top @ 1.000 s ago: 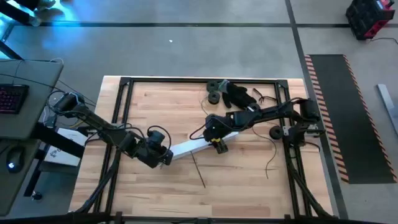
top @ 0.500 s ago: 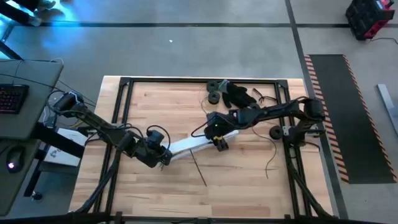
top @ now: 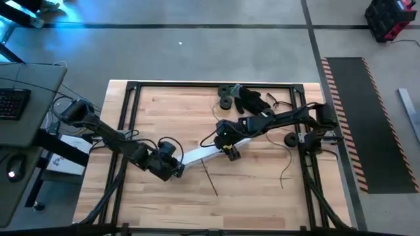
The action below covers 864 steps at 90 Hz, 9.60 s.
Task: Ziptie cables
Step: Close the white cable duct, then return to Home Position
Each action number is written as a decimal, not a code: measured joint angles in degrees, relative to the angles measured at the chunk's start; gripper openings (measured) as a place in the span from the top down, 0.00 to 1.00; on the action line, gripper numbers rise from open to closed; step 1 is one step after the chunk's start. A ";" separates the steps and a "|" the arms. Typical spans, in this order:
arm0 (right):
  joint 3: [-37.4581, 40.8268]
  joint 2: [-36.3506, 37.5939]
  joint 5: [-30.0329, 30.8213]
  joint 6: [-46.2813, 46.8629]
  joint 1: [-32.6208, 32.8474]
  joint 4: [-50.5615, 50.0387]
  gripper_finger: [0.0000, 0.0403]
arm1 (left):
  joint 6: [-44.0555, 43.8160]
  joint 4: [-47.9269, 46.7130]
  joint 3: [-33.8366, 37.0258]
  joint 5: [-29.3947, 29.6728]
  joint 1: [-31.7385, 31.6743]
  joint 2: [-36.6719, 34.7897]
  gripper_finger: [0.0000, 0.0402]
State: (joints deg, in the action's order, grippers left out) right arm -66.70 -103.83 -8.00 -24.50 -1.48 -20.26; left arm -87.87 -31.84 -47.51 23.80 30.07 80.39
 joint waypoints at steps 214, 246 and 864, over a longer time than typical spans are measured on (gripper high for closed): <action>0.02 -2.69 1.38 2.26 0.04 -2.05 0.49 | 14.89 19.05 -1.17 5.71 -7.68 17.39 1.00; 0.11 -1.51 -0.34 3.04 0.01 -3.61 0.32 | 13.06 19.48 -1.16 5.96 -7.03 18.61 1.00; 66.01 102.68 -1.49 56.58 -25.47 21.96 1.00 | 72.76 35.24 38.49 -8.92 -30.54 -66.29 1.00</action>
State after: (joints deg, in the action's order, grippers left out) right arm -0.69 -1.15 -9.49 32.08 -26.94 1.69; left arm -15.11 3.40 -9.02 14.88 -0.47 14.10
